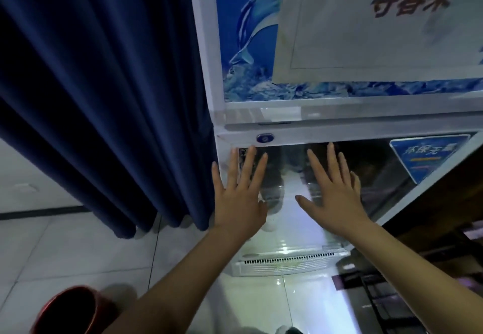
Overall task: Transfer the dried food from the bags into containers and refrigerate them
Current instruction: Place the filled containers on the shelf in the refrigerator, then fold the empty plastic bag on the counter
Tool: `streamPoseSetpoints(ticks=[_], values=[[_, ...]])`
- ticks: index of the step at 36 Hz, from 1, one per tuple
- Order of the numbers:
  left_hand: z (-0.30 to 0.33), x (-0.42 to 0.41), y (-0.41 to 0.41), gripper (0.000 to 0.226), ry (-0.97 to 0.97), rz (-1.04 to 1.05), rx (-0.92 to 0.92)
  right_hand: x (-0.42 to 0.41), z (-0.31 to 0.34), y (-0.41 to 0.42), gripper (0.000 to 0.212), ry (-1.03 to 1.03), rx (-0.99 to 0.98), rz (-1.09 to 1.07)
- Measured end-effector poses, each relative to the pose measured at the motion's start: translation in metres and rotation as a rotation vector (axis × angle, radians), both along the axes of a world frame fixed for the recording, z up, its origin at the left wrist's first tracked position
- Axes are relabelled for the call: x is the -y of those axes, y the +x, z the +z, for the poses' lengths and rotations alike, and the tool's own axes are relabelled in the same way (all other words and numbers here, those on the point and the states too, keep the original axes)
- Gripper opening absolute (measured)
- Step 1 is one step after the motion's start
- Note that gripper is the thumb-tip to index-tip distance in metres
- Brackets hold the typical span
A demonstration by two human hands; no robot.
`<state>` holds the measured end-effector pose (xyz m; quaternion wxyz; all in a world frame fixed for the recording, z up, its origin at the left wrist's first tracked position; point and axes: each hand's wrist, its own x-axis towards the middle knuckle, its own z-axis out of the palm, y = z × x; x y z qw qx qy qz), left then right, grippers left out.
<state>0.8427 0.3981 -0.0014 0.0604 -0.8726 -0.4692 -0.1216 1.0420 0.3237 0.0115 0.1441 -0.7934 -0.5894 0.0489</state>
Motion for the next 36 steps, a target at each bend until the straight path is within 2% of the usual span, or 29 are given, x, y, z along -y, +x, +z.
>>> streamPoseSetpoints(ticks=[5,8,10,12,16,21,26,36], values=[[0.007,0.006,-0.005,0.092,-0.095,-0.070,0.045,0.012,-0.010,-0.002,0.092,-0.005,-0.053,0.092],[0.007,0.022,-0.018,0.090,-0.258,-0.013,0.208,0.028,-0.029,-0.013,0.084,-0.132,-0.061,0.180],[0.000,0.042,-0.030,0.088,-0.343,0.098,0.323,0.036,-0.042,-0.021,0.079,-0.257,-0.079,0.254],[-0.015,0.070,-0.044,0.087,-0.412,0.253,0.296,0.043,-0.053,-0.031,0.076,-0.377,-0.129,0.335],[-0.060,0.149,-0.076,0.091,-0.707,0.680,0.243,0.053,-0.070,-0.054,0.069,-0.564,-0.262,0.522],[-0.081,0.260,-0.110,0.094,-0.891,1.031,0.285,0.064,-0.086,-0.095,0.070,-0.701,-0.195,0.899],[-0.064,0.343,-0.138,0.089,-0.869,1.278,0.361,0.082,-0.074,-0.157,0.069,-0.766,-0.192,1.148],[-0.049,0.456,-0.226,0.085,-0.675,1.591,0.585,0.132,-0.047,-0.304,0.065,-0.697,-0.133,1.403]])
